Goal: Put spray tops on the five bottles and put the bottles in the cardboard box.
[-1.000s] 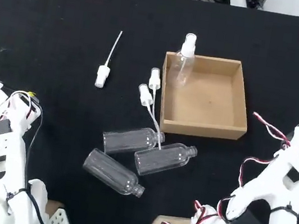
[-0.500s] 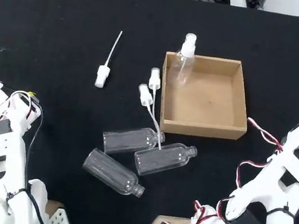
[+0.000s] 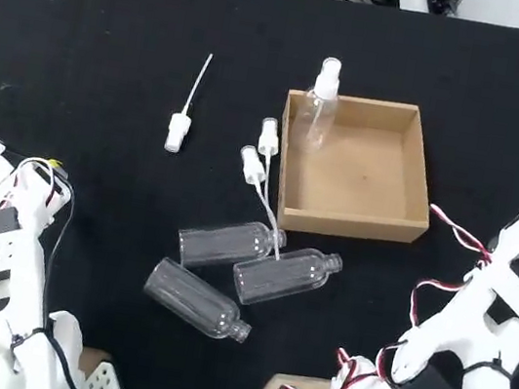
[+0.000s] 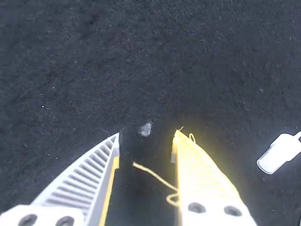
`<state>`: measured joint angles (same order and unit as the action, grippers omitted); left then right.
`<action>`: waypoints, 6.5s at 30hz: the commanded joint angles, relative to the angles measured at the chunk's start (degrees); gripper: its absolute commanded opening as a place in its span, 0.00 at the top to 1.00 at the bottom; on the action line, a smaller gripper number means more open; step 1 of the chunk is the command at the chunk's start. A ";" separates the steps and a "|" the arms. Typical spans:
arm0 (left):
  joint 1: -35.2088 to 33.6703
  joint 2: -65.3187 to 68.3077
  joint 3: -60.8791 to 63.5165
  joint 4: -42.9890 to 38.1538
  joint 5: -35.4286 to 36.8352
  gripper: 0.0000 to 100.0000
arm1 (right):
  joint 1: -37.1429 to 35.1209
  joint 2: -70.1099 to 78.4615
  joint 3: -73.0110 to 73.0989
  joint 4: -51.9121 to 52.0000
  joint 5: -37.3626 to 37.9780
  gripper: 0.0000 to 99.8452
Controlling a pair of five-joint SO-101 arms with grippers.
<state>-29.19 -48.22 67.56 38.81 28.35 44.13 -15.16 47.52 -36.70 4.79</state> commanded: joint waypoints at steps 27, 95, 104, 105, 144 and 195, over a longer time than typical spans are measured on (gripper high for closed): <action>-0.22 -1.14 -3.30 0.09 0.35 0.82 | -0.88 -0.22 0.66 -8.62 0.44 0.99; -0.13 -1.14 -3.30 0.00 0.26 0.82 | 0.00 12.70 15.60 -23.56 3.52 0.85; -0.13 -1.14 -3.38 0.00 0.26 0.82 | -0.62 12.26 15.69 -23.38 3.52 0.78; -0.13 -1.14 -3.38 0.00 0.26 0.82 | -0.53 12.09 15.78 -23.38 3.52 0.78; -0.13 -1.14 -3.30 0.00 0.26 0.82 | -2.99 7.87 7.69 17.85 3.43 0.64; -0.13 -1.14 -1.80 -2.90 0.26 0.82 | -25.76 -33.80 9.27 48.88 -8.97 0.99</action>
<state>-29.19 -48.22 67.56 36.88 28.35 24.18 -45.85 62.11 5.85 -1.89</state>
